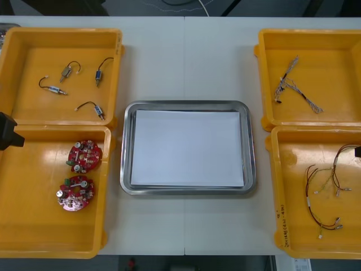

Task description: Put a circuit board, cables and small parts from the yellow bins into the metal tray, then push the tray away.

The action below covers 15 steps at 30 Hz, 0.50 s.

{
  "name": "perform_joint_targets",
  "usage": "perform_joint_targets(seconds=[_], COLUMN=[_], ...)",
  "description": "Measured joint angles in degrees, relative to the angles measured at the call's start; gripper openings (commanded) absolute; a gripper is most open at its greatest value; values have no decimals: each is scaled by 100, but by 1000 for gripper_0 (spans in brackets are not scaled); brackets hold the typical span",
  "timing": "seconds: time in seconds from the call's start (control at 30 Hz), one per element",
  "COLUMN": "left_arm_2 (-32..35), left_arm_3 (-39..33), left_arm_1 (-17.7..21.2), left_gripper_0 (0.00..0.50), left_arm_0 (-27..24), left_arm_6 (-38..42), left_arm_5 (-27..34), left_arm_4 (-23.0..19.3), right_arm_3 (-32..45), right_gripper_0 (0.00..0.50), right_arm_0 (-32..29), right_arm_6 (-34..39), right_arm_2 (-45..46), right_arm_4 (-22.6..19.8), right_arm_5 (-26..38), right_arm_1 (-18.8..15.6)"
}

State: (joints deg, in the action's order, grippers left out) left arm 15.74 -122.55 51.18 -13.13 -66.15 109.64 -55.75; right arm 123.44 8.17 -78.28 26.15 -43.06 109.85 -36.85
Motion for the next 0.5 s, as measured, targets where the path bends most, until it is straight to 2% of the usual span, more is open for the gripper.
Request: perform_joint_targets(seconds=[0.5], left_arm_2=[0], left_arm_3=[0], left_arm_1=[0], left_gripper_0=[500], left_arm_0=[0], left_arm_6=[0], left_arm_5=[0], left_arm_4=[0], right_arm_3=[0], right_gripper_0=[500], right_arm_0=[0], right_arm_6=[0], right_arm_2=[0], right_arm_4=[0], right_arm_5=[0], right_arm_1=[0])
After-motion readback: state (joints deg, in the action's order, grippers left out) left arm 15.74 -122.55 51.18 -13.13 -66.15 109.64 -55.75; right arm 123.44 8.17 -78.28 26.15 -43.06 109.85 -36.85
